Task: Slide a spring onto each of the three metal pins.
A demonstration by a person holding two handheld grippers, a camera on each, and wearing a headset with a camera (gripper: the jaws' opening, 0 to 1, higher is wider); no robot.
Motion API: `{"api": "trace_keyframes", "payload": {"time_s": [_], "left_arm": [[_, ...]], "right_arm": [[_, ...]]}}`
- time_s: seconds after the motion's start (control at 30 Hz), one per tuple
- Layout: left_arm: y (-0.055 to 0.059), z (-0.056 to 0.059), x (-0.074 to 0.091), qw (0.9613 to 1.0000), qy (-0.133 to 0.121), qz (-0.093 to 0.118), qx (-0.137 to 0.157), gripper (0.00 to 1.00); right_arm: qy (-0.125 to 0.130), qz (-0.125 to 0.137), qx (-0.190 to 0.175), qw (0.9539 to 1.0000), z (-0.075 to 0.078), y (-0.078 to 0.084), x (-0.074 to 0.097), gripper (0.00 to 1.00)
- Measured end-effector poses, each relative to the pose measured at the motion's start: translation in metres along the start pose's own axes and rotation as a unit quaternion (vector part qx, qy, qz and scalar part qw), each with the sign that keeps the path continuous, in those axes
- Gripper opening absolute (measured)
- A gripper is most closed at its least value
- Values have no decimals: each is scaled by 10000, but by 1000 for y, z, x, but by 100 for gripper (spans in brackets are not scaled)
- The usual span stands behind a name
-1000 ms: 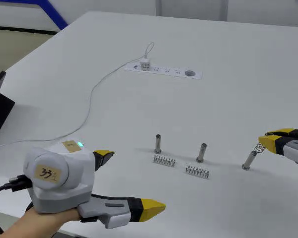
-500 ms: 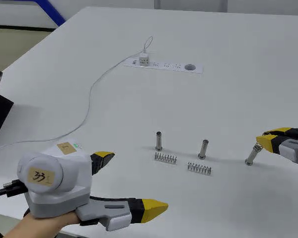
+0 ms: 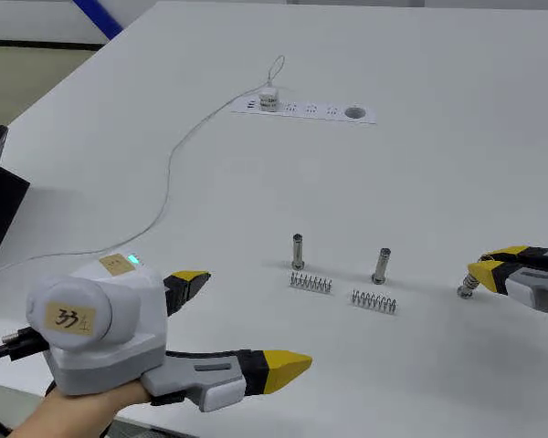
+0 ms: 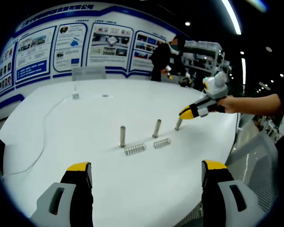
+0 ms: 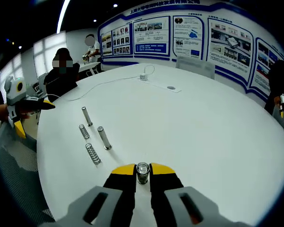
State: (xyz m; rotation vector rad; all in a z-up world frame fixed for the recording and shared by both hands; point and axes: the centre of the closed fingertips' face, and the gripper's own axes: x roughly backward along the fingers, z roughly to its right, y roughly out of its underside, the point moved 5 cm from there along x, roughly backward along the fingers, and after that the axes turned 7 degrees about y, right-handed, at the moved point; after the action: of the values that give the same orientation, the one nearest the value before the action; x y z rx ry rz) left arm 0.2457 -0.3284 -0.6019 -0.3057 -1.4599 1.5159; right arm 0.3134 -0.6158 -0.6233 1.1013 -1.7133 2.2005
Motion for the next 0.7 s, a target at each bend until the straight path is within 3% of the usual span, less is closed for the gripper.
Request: {"api": "trace_keyframes", "payload": {"time_s": [0.43,0.7], "left_arm": [[3,5,-3,9997,102,-157,-162,97],[0,-2,1,10000,-8,7,-36,97]], "right_arm": [[56,-125,-6,9999,-2,8,-6,11],[112,-128,-5,9999,0,10,-6,14]]}}
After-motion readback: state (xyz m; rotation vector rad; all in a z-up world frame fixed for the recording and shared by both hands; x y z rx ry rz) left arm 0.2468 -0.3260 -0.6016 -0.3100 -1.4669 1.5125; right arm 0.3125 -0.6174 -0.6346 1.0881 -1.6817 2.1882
